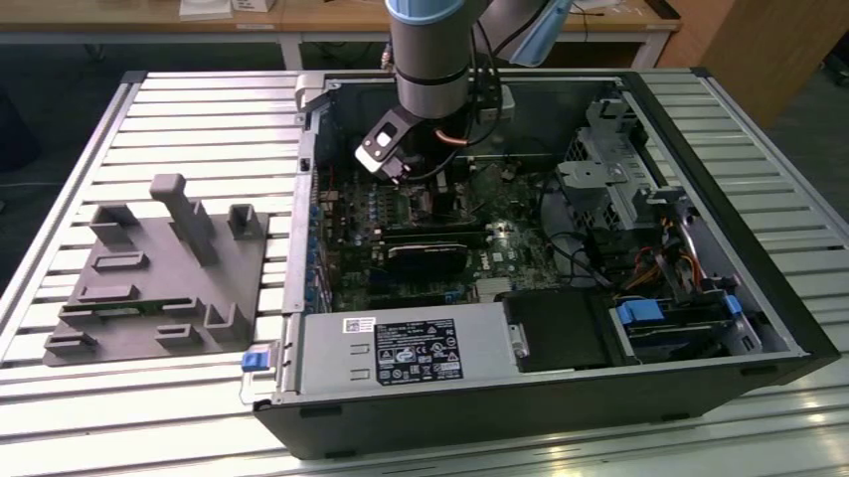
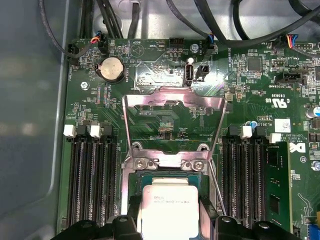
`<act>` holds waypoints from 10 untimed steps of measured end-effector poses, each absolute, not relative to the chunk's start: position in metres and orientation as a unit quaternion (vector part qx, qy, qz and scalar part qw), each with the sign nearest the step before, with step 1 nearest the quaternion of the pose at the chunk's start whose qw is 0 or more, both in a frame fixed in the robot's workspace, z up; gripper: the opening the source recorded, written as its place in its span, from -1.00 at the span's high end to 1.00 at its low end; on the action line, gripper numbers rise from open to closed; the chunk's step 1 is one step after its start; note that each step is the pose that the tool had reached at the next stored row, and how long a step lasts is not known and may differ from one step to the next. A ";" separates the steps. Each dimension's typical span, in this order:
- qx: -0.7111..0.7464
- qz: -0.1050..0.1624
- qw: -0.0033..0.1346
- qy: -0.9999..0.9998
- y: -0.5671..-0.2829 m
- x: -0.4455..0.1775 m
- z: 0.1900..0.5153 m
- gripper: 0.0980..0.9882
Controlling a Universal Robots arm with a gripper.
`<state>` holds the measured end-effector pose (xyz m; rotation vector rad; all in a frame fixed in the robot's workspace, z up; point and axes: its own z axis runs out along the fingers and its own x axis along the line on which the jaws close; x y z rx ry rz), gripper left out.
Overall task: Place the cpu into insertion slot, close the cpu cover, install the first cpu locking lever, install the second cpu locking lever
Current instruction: 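Place the cpu into insertion slot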
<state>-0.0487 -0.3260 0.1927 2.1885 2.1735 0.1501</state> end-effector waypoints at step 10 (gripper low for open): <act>0.709 0.049 0.027 0.703 -0.326 -0.049 0.193 -0.15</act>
